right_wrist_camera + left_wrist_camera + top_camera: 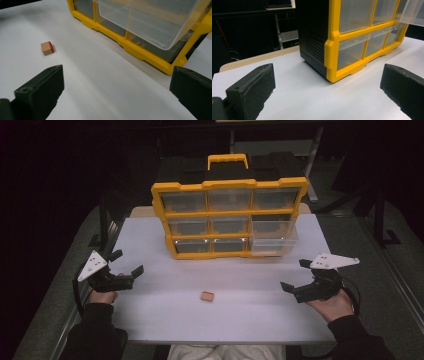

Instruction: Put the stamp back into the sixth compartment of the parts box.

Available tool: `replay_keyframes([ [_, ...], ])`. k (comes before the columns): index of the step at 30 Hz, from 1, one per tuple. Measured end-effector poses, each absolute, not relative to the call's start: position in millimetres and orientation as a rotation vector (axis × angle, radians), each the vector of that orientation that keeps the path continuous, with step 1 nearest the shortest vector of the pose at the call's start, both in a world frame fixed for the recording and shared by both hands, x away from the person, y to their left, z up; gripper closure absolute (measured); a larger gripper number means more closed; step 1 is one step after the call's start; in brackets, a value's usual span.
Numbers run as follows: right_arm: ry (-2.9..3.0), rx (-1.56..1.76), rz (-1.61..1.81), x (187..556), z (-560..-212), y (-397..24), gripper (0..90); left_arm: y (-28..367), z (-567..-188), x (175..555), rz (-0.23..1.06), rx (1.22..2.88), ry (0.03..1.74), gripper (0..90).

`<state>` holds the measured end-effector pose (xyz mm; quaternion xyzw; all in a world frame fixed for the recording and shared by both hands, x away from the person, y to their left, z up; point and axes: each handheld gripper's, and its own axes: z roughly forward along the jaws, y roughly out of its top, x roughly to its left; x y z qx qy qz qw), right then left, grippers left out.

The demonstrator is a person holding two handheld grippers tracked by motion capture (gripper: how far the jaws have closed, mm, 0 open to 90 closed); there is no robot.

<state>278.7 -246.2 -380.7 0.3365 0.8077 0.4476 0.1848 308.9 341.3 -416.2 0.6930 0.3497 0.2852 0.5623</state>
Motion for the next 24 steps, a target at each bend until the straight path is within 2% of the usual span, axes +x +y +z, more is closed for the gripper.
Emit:
replay_keyframes([
  [24, 2.416, 0.864, 1.204, 276, -383, -214, 0.0, 340, -417, 309, 0.671, 1.641, 0.824, 0.0],
])
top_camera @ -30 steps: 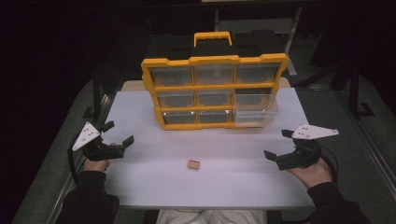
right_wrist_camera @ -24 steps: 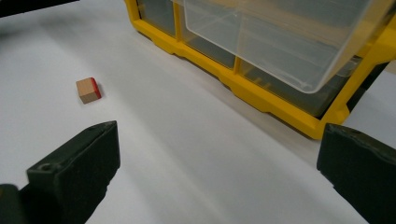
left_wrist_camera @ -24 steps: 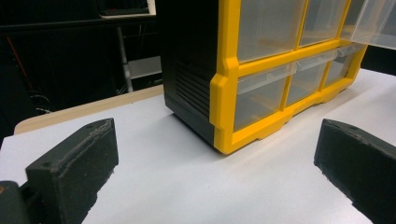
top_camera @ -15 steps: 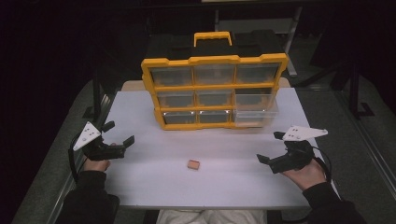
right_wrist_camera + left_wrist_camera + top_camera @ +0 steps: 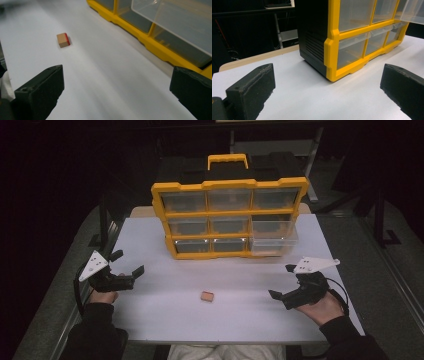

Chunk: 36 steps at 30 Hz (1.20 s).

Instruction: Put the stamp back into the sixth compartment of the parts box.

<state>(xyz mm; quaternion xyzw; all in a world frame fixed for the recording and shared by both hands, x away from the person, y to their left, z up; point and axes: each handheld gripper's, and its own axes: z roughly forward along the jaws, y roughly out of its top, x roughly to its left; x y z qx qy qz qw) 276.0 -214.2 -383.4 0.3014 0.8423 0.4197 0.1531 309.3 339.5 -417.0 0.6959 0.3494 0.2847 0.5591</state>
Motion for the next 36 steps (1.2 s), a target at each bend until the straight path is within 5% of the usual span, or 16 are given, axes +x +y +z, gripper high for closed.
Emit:
replay_keyframes([
  [36, 2.633, 0.694, 1.067, 283, -380, -154, 1.3, 339, -416, 307, 0.687, 1.641, 0.819, 0.0],
])
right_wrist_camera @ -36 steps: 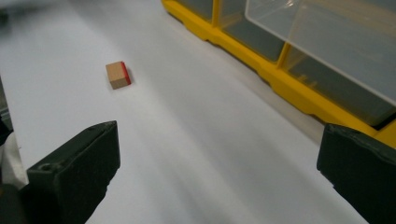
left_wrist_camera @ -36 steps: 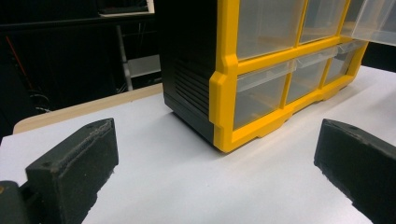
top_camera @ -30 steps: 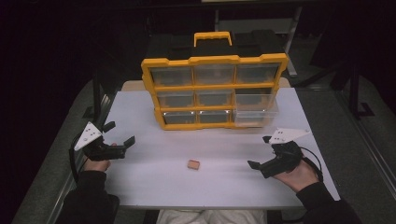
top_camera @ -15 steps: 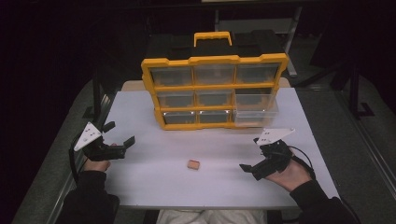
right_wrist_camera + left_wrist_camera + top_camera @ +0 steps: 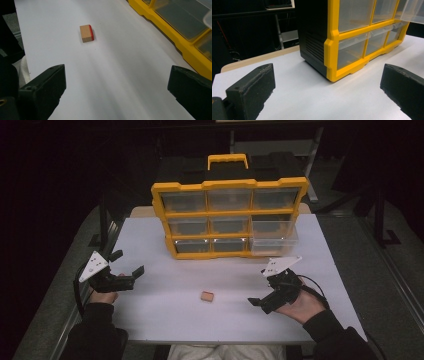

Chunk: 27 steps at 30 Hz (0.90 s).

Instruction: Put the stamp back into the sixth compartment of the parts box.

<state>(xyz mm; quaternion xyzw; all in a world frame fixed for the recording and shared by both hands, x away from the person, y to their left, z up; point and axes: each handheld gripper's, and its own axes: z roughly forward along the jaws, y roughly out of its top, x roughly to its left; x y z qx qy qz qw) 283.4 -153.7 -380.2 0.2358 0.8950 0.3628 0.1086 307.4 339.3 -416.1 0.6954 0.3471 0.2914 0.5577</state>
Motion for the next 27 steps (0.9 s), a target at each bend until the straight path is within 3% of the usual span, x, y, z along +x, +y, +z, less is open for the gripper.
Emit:
replay_keyframes([
  [27, 2.706, 0.578, 1.049, 289, -375, -109, 0.8, 339, -416, 307, 0.687, 1.642, 0.821, 0.0],
])
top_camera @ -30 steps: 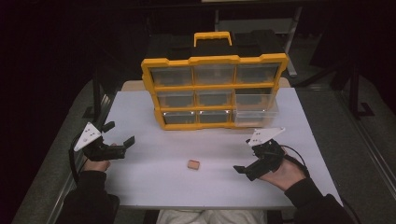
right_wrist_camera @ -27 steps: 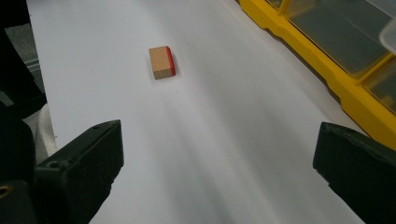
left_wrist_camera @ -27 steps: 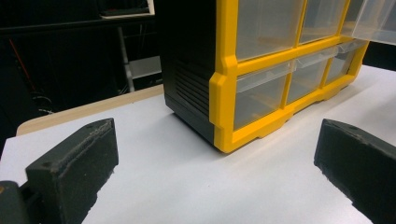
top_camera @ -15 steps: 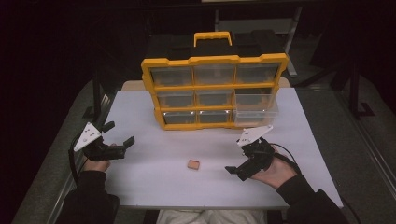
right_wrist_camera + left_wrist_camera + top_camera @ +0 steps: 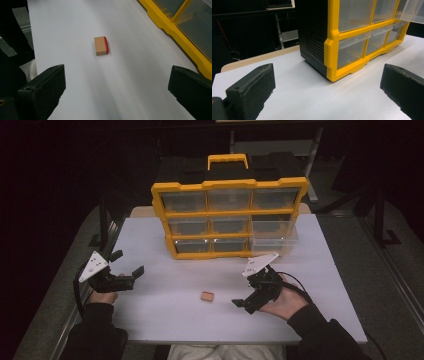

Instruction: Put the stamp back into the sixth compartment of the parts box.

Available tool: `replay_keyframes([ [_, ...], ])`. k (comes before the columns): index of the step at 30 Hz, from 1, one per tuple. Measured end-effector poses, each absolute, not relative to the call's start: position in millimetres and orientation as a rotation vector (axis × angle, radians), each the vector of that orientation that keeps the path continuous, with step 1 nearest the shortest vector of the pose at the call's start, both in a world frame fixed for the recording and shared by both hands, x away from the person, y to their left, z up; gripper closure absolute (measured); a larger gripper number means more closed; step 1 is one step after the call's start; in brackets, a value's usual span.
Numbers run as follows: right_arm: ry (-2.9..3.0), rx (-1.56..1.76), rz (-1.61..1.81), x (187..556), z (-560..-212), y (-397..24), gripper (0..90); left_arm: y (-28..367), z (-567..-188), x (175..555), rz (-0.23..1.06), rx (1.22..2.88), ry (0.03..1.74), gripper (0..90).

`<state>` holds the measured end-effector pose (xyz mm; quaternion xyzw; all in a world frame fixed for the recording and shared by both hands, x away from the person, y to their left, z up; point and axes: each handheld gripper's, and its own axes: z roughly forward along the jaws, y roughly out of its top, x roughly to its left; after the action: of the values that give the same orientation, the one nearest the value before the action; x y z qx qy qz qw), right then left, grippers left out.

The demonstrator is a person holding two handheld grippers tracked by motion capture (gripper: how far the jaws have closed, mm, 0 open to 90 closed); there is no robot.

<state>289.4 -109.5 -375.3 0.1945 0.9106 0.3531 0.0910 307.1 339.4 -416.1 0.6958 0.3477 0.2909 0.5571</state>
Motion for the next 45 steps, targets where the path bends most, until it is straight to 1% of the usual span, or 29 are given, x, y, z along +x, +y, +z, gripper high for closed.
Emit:
replay_keyframes([
  [10, 2.742, 0.532, 1.030, 295, -378, -84, 0.6, 340, -416, 307, 0.685, 1.640, 0.821, 0.0],
  [19, 2.773, 0.533, 1.029, 307, -384, -70, 0.6, 340, -416, 307, 0.683, 1.642, 0.821, 0.0],
  [30, 2.810, 0.573, 1.006, 328, -390, -64, 0.6, 340, -417, 308, 0.680, 1.644, 0.820, 0.0],
  [45, 2.857, 0.558, 0.964, 343, -400, -48, 0.6, 340, -417, 308, 0.678, 1.643, 0.819, 0.0],
])
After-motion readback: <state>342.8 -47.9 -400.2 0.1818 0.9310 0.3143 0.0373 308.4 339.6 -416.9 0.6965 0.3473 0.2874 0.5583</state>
